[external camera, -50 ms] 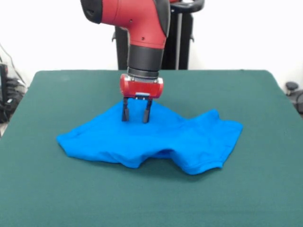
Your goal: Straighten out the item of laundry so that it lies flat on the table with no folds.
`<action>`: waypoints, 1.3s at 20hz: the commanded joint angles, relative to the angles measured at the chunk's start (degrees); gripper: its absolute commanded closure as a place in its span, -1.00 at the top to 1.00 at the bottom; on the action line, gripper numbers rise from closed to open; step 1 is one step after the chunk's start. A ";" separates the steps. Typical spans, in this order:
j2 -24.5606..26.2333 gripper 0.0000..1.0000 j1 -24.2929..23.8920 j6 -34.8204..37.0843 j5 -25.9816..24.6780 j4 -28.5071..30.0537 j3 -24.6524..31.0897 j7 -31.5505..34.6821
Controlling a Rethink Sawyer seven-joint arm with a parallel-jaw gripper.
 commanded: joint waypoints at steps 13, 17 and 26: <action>18.89 1.00 7.17 -15.95 8.71 11.97 -1.22 9.80; 18.27 1.00 6.40 -15.51 7.96 13.09 -0.66 9.31; 15.14 1.00 5.28 -12.11 6.37 15.47 0.44 8.77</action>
